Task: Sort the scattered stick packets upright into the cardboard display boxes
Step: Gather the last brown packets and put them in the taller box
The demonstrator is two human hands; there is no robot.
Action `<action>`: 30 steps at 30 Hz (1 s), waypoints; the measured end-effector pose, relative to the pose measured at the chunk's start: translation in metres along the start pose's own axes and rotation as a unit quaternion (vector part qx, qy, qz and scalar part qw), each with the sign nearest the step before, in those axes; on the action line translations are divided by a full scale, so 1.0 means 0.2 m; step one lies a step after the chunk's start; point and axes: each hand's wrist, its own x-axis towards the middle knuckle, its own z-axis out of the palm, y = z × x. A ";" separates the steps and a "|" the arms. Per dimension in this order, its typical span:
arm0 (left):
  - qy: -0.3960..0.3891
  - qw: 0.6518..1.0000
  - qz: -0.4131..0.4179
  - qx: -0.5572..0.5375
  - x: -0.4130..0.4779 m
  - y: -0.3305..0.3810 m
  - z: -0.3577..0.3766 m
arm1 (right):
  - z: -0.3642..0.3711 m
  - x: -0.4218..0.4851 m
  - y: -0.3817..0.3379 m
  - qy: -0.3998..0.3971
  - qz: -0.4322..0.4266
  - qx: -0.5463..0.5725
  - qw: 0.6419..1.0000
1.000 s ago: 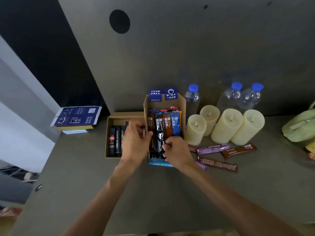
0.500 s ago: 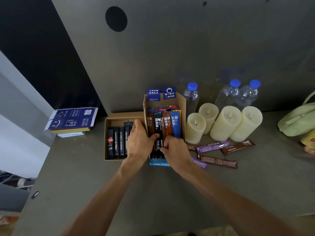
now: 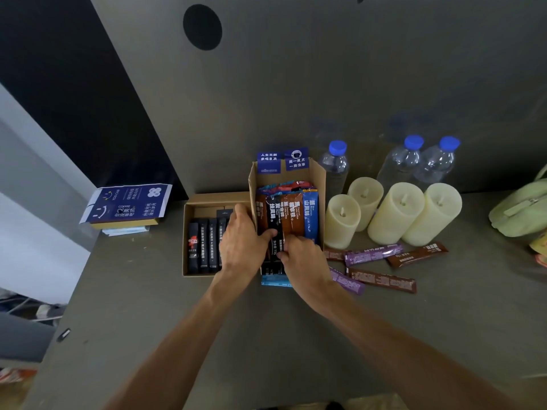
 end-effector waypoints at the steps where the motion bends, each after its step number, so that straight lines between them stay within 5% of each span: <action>1: 0.000 1.000 0.001 -0.001 0.00 0.00 0.00 | 0.00 0.00 0.01 0.000 -0.002 0.007 1.000; 16: 0.003 0.999 0.009 -0.036 -0.15 0.01 -0.08 | -0.14 -0.30 0.22 -0.024 -0.010 0.043 0.999; 22: 0.012 0.997 0.017 -0.072 -0.37 -0.04 -0.02 | -0.19 -0.39 0.51 -0.025 0.047 -0.032 0.998; 30: -0.088 0.994 0.031 -0.052 -0.67 -0.10 0.24 | -0.19 -0.37 0.55 -0.074 0.070 -0.114 0.988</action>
